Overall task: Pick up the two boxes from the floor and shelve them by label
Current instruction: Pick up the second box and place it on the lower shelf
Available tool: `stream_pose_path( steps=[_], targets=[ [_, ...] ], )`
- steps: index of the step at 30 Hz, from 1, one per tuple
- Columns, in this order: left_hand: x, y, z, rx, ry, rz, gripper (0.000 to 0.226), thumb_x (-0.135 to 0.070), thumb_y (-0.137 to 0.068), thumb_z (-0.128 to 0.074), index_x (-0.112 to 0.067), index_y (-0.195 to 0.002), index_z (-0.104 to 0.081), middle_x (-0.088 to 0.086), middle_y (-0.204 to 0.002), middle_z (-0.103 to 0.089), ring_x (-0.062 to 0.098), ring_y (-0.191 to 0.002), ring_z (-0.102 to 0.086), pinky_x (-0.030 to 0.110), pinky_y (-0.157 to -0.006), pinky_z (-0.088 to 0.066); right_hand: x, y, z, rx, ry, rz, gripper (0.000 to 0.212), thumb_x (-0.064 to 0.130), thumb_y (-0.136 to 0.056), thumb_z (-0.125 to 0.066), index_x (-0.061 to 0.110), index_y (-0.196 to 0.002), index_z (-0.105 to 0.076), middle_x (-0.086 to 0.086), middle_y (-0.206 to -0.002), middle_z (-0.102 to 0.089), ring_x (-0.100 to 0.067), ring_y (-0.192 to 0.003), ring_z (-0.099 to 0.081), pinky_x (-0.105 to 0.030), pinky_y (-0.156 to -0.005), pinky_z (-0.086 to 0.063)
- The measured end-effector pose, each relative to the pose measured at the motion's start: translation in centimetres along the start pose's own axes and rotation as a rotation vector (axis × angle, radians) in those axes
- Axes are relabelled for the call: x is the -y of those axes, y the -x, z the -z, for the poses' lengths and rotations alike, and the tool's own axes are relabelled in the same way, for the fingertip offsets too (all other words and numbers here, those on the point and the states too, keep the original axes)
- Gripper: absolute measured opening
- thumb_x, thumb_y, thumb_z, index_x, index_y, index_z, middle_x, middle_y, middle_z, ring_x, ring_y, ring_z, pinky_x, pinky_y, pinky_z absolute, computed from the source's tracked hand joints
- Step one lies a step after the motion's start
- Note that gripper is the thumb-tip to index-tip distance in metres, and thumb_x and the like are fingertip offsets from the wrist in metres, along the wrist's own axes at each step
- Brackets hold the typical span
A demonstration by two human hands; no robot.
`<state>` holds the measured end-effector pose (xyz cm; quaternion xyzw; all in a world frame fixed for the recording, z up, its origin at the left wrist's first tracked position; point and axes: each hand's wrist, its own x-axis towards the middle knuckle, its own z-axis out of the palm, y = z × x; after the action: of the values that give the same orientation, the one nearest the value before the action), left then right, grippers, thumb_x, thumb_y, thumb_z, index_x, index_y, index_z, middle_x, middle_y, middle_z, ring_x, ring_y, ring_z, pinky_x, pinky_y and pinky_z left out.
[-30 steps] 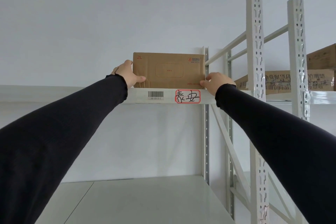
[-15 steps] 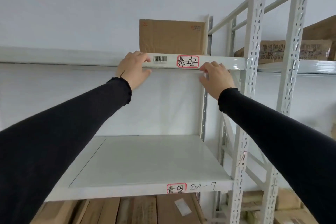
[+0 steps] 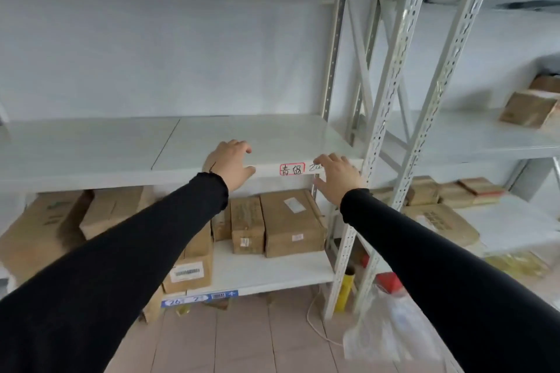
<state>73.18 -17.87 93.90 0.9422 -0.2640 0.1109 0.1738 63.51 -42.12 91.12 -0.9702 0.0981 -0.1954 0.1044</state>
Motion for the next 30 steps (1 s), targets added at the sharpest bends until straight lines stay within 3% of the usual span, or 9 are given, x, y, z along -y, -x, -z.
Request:
stream_pose_path(
  steps=[7,10,13,18,25,30],
  targets=[
    [-0.8,13.0,-9.3,0.206,0.004,0.099,0.049,-0.036,-0.095,-0.065,-0.019,-0.139,-0.055,0.005,-0.145,-0.058,0.028,-0.131,-0.054,0.043,-0.106,-0.046,-3.8,15.0,-8.1,0.336,0.02,-0.128,0.05,0.031,-0.089,-0.055,0.02,-0.137,-0.043,-0.008,-0.135,-0.05,-0.031,-0.123,-0.044,-0.045,-0.099,-0.043],
    [-2.7,19.8,-13.8,0.352,-0.009,0.167,0.053,-0.034,-0.095,-0.065,-0.018,-0.144,-0.051,0.006,-0.148,-0.052,0.028,-0.132,-0.05,0.039,-0.106,-0.043,-5.8,21.9,-10.2,0.485,-0.011,-0.148,0.062,0.037,-0.088,-0.059,0.021,-0.144,-0.037,-0.007,-0.143,-0.045,-0.032,-0.131,-0.039,-0.046,-0.102,-0.041],
    [-4.9,26.7,-18.2,0.493,-0.031,0.22,0.059,-0.038,-0.094,-0.066,-0.016,-0.145,-0.048,0.009,-0.147,-0.051,0.03,-0.131,-0.05,0.041,-0.104,-0.044,-8.0,29.2,-11.6,0.574,-0.021,-0.153,0.059,0.035,-0.086,-0.061,0.02,-0.14,-0.04,-0.009,-0.141,-0.046,-0.032,-0.13,-0.039,-0.048,-0.103,-0.041],
    [-9.2,37.3,-23.6,0.728,-0.069,0.268,0.07,-0.041,-0.095,-0.065,-0.019,-0.156,-0.036,0.007,-0.161,-0.039,0.03,-0.144,-0.041,0.04,-0.113,-0.04,-11.7,40.9,-13.0,0.759,0.014,-0.174,0.065,0.039,-0.088,-0.059,0.022,-0.145,-0.034,-0.006,-0.146,-0.042,-0.029,-0.132,-0.039,-0.045,-0.102,-0.042],
    [-13.8,49.5,-28.1,0.87,-0.151,0.197,0.063,-0.038,-0.092,-0.064,-0.018,-0.148,-0.044,0.006,-0.15,-0.047,0.029,-0.136,-0.044,0.042,-0.107,-0.044,-14.2,54.7,-14.6,0.876,0.013,-0.232,0.064,0.036,-0.09,-0.058,0.022,-0.146,-0.032,-0.004,-0.145,-0.044,-0.027,-0.13,-0.04,-0.043,-0.099,-0.042],
    [-16.5,58.5,-31.3,0.919,-0.118,0.155,0.065,-0.04,-0.095,-0.064,-0.016,-0.15,-0.041,0.004,-0.157,-0.041,0.028,-0.142,-0.039,0.041,-0.11,-0.042,-15.4,65.3,-15.4,0.922,0.01,-0.271,0.062,0.033,-0.09,-0.059,0.021,-0.146,-0.034,-0.004,-0.145,-0.044,-0.027,-0.13,-0.041,-0.043,-0.101,-0.043]
  ],
)
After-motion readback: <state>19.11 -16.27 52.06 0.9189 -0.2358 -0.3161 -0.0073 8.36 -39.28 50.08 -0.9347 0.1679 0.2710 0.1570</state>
